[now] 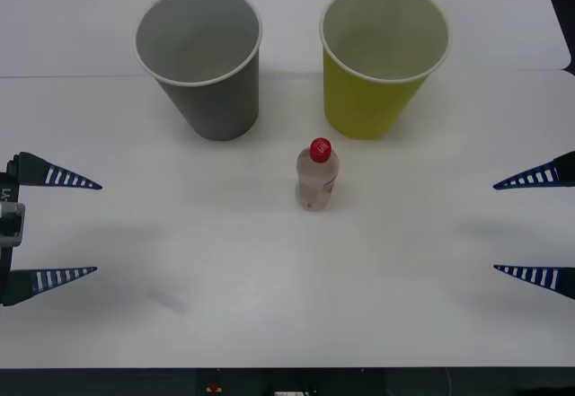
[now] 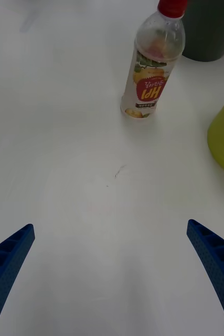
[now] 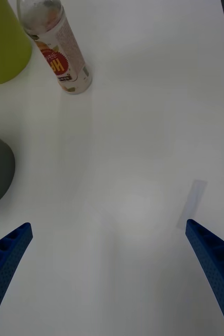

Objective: Put the can into the green bin and the plastic bottle into the gray bin

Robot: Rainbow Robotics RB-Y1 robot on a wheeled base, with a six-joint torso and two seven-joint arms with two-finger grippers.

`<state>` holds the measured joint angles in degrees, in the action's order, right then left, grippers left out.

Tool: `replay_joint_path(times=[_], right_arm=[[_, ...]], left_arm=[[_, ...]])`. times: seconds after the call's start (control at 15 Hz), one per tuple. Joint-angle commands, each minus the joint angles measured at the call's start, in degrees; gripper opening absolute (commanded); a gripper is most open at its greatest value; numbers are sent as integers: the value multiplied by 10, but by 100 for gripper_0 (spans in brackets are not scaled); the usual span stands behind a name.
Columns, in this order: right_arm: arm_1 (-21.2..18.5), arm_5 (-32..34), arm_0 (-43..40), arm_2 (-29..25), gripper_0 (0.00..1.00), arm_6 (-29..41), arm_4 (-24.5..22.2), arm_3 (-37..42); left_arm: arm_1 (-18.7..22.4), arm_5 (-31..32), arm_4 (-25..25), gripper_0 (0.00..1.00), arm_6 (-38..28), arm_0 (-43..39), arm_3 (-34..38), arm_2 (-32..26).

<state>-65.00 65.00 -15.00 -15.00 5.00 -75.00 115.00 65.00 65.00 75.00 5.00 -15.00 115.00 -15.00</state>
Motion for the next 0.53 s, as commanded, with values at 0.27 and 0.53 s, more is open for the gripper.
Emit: replay_joint_path(times=[0.27,0.53], right_arm=[[9,-2,-6,4,100,-7,36,-9],[11,-8,-6,12,100,-15,38,-18]], left_arm=[[0,0,0,100,0,0,0,0],[0,0,0,100,0,0,0,0]])
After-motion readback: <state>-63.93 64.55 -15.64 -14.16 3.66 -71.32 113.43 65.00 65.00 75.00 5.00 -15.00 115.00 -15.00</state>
